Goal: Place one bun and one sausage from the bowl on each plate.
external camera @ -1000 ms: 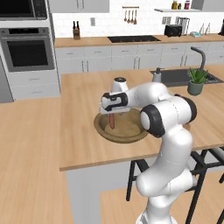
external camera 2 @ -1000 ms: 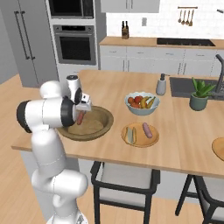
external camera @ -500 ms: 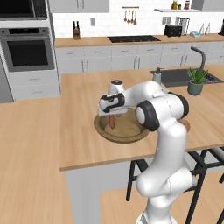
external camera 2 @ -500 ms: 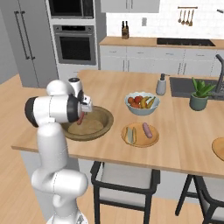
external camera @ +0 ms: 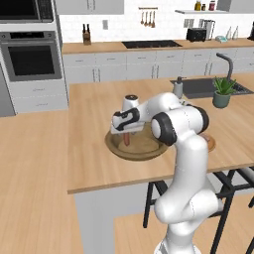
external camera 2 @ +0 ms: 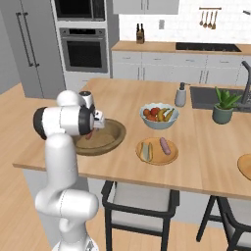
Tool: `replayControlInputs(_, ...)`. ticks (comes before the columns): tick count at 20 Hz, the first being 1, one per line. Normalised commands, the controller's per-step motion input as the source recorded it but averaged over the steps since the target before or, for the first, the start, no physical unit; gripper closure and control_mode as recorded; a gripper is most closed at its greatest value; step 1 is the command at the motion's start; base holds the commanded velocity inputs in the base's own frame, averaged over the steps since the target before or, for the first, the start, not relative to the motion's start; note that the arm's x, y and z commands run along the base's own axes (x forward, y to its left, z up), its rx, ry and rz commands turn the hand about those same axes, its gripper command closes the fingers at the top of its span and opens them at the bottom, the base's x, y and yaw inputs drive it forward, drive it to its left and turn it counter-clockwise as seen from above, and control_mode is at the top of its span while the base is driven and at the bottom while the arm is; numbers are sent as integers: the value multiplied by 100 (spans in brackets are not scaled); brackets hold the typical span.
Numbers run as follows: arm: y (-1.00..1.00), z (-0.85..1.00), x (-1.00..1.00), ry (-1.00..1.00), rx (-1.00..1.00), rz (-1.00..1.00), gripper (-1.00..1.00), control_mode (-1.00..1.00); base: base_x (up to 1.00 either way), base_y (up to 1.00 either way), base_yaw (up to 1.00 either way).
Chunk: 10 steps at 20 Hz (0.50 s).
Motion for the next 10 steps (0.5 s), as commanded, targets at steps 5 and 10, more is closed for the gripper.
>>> replayControlInputs(5, 0, -16, 14, 0, 0, 0, 100, -100, 0, 0, 0)
replayControlInputs(10, 0, -5, 3, 0, 0, 0, 100, -100, 0, 0, 0)
